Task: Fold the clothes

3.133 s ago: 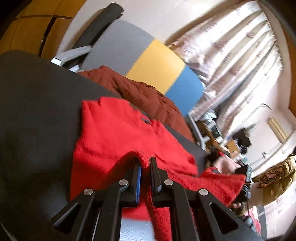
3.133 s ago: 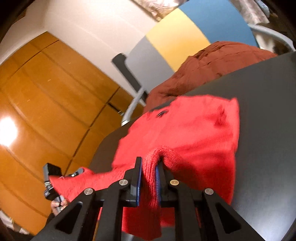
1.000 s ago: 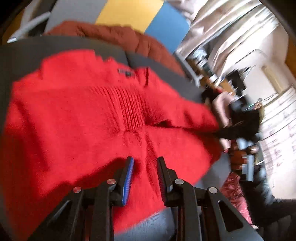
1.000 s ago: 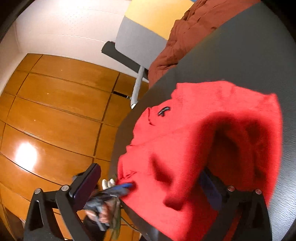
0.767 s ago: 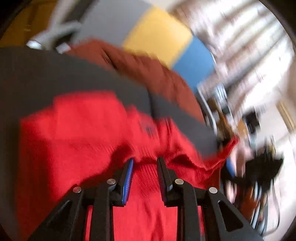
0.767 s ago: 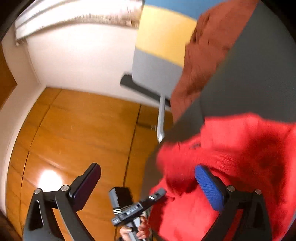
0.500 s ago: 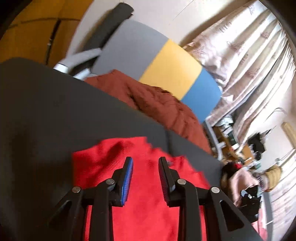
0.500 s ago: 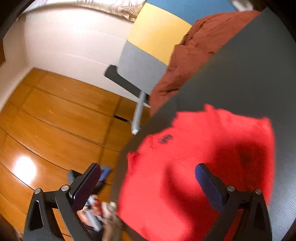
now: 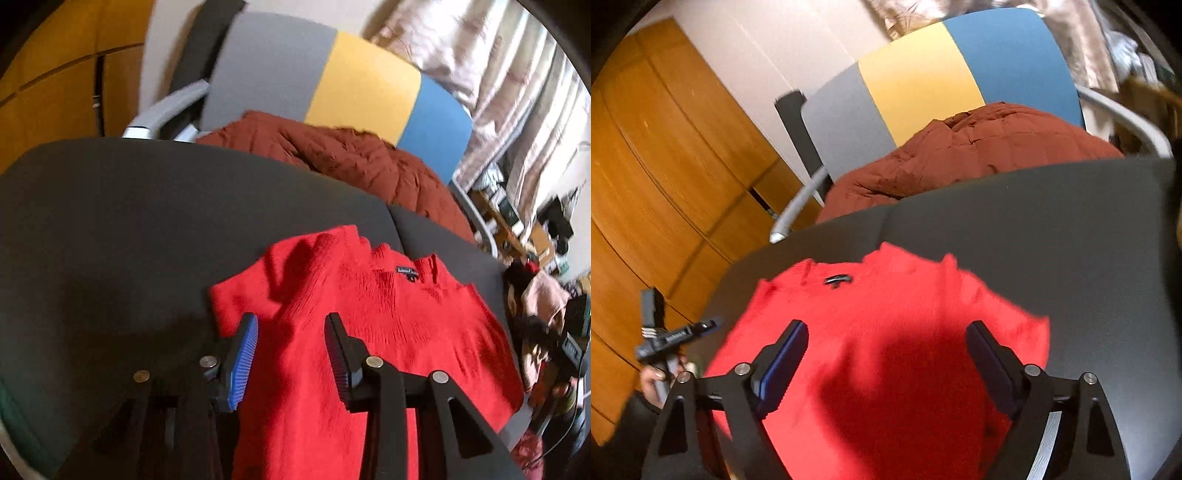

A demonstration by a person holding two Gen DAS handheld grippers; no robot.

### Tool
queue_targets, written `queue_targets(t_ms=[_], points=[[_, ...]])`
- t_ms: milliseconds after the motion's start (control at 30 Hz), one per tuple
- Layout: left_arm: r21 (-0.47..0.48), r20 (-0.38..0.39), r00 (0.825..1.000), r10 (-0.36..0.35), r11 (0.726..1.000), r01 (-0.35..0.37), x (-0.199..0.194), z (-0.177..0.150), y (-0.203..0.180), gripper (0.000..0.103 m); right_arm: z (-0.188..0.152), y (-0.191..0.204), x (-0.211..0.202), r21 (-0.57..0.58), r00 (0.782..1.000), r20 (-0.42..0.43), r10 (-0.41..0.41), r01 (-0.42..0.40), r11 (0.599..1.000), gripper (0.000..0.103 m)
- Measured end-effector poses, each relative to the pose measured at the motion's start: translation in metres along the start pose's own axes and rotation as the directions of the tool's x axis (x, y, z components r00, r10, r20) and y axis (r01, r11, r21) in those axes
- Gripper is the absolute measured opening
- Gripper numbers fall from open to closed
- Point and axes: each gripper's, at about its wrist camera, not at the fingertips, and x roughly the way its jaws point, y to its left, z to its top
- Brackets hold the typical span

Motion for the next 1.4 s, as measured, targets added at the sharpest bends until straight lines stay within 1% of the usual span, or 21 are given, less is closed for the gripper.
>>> queue_targets(t_ms=[100, 167, 233, 267, 300, 333, 367, 400, 467, 500, 567, 633, 733, 833, 900, 1067, 1200, 1267, 1300, 1367, 1400], points=[[0.036, -0.062, 0.998, 0.01, 0.999, -0.008, 0.023, 0.01, -0.01, 0.038, 0.015, -0.004, 0.032, -0.01, 0.995, -0.076, -0.065, 0.065, 0.998, 0.075], [0.05, -0.107, 0.994, 0.013, 0.999, -0.008, 0.039, 0.016, -0.016, 0.038, 0.021, -0.008, 0.054, -0.014, 0.985, -0.134, -0.107, 0.106, 0.994, 0.072], [0.043, -0.153, 0.988, -0.005, 0.999, 0.012, 0.052, 0.019, -0.017, 0.035, 0.021, -0.014, 0.074, -0.014, 0.971, -0.193, -0.139, 0.139, 0.99, 0.06], [0.041, -0.172, 0.985, -0.018, 0.999, 0.026, 0.055, 0.019, -0.017, 0.031, 0.019, -0.016, 0.082, -0.018, 0.963, -0.221, -0.157, 0.157, 0.987, 0.041], [0.051, -0.171, 0.985, -0.034, 0.998, 0.043, 0.056, 0.018, -0.019, 0.012, 0.017, -0.017, 0.084, -0.023, 0.96, -0.227, -0.163, 0.162, 0.986, 0.026], [0.069, -0.161, 0.986, -0.036, 0.996, 0.047, 0.054, 0.016, -0.021, 0.01, 0.015, -0.016, 0.082, -0.028, 0.963, -0.216, -0.159, 0.157, 0.987, 0.019], [0.091, -0.141, 0.989, -0.041, 0.994, 0.054, 0.048, 0.013, -0.023, 0.008, 0.014, -0.016, 0.079, -0.032, 0.966, -0.205, -0.155, 0.152, 0.988, 0.008], [0.092, -0.125, 0.99, -0.065, 0.993, 0.077, 0.041, 0.01, -0.023, 0.007, 0.013, -0.015, 0.072, -0.03, 0.974, -0.177, -0.144, 0.14, 0.99, 0.007], [0.052, -0.084, 0.989, -0.119, 0.991, 0.124, 0.023, 0.006, -0.016, 0.007, 0.014, -0.012, 0.049, -0.015, 0.99, -0.093, -0.108, 0.107, 0.994, 0.007], [0.012, -0.052, 0.987, -0.155, 0.988, 0.156, 0.01, 0.004, -0.009, 0.007, 0.015, -0.011, 0.038, -0.005, 0.994, -0.055, -0.091, 0.091, 0.996, 0.007], [-0.063, -0.024, 0.983, -0.184, 0.981, 0.183, 0.0, 0.003, 0.004, 0.007, 0.015, -0.011, 0.027, 0.017, 0.997, -0.008, -0.075, 0.075, 0.997, 0.007], [-0.121, -0.018, 0.981, -0.195, 0.974, 0.191, -0.004, 0.0, 0.017, 0.007, 0.011, -0.014, 0.036, 0.024, 0.995, -0.021, -0.102, 0.102, 0.994, 0.007], [-0.123, -0.063, 0.988, -0.139, 0.984, 0.131, 0.007, -0.001, 0.023, 0.007, 0.005, -0.018, 0.049, 0.033, 0.989, -0.04, -0.142, 0.143, 0.989, 0.007], [-0.103, -0.131, 0.988, -0.079, 0.993, 0.066, 0.03, -0.002, 0.021, 0.007, -0.001, -0.019, 0.056, 0.02, 0.985, -0.038, -0.17, 0.171, 0.985, 0.008], [-0.111, -0.129, 0.989, -0.066, 0.992, 0.052, 0.035, -0.001, 0.022, 0.008, -0.006, -0.019, 0.06, 0.009, 0.982, -0.033, -0.188, 0.189, 0.982, 0.007], [-0.212, -0.049, 0.987, -0.156, 0.967, 0.142, -0.008, -0.019, 0.045, 0.015, -0.017, -0.019, 0.069, -0.018, 0.972, -0.022, -0.232, 0.232, 0.973, 0.011], [-0.284, 0.022, 0.975, -0.22, 0.934, 0.217, -0.042, -0.033, 0.063, 0.022, -0.019, -0.027, 0.067, 0.026, 0.982, -0.013, -0.191, 0.191, 0.981, 0.011], [-0.285, 0.051, 0.971, -0.236, 0.928, 0.24, -0.067, -0.055, 0.072, 0.026, -0.019, -0.03, 0.066, 0.042, 0.985, -0.013, -0.175, 0.175, 0.984, 0.013], [-0.288, 0.052, 0.969, -0.24, 0.926, 0.244, -0.075, -0.067, 0.075, 0.03, -0.019, -0.03, 0.067, 0.048, 0.985, -0.017, -0.169, 0.17, 0.984, 0.014], [-0.286, 0.049, 0.97, -0.239, 0.927, 0.243, -0.089, -0.089, 0.079, 0.034, -0.015, -0.028, 0.067, 0.053, 0.985, -0.034, -0.169, 0.17, 0.984, 0.017], [-0.281, 0.046, 0.971, -0.235, 0.929, 0.239, -0.095, -0.099, 0.081, 0.036, -0.013, -0.026, 0.067, 0.046, 0.982, -0.046, -0.181, 0.183, 0.982, 0.025]])
